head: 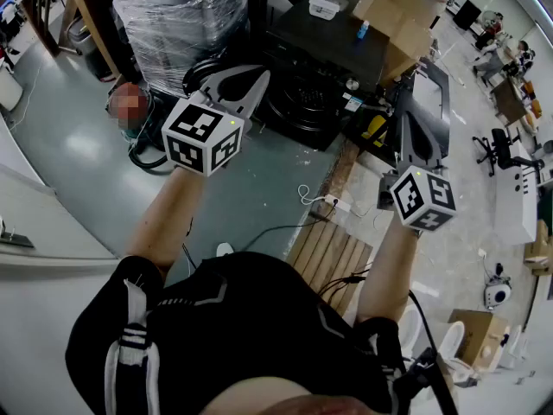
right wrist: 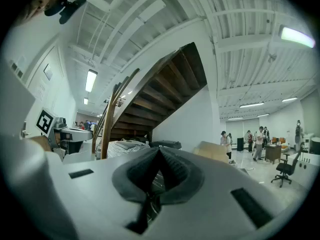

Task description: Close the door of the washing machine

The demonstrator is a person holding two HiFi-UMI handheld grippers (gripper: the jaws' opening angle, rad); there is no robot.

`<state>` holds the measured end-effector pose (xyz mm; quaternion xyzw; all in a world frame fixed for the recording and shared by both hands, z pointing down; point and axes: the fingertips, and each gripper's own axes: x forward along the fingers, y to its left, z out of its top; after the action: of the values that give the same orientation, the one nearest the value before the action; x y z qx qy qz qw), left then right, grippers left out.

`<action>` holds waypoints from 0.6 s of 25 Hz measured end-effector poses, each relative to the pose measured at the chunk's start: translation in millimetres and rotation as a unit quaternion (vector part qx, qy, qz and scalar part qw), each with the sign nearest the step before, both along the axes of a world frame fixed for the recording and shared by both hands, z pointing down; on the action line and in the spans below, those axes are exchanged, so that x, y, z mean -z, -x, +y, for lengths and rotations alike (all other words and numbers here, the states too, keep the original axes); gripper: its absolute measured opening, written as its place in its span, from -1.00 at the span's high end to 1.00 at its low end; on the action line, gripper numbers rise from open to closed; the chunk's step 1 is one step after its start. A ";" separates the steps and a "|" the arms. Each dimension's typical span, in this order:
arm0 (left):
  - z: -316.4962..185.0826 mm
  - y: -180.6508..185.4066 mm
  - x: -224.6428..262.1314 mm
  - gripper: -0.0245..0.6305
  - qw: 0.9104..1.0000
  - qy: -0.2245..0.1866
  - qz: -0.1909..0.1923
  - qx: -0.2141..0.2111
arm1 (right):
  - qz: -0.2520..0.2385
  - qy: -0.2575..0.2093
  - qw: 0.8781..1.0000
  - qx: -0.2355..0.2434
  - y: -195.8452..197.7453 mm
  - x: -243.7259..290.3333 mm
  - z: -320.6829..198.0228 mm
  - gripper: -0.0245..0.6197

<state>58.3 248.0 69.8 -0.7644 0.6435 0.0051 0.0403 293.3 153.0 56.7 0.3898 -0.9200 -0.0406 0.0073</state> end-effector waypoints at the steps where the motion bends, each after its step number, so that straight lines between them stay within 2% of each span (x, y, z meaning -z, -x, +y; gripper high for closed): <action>1: 0.6 -0.2 0.8 0.92 1.000 -0.002 -0.001 -0.001 | 0.000 -0.002 1.000 -0.001 0.8 0.3 0.2 0.91; 8: 5.4 3.8 2.3 0.92 1.000 -0.009 -0.005 -0.002 | 0.008 -0.002 1.000 -0.011 2.8 -1.0 0.3 0.91; 15: 6.8 11.2 -4.5 0.92 1.000 -0.002 0.005 0.001 | -0.024 -0.006 1.000 -0.007 6.2 3.5 6.8 0.91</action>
<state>47.1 254.8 74.3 -0.7635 0.6445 0.0100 0.0384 287.1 159.9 53.2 0.3974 -0.9168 -0.0365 -0.0167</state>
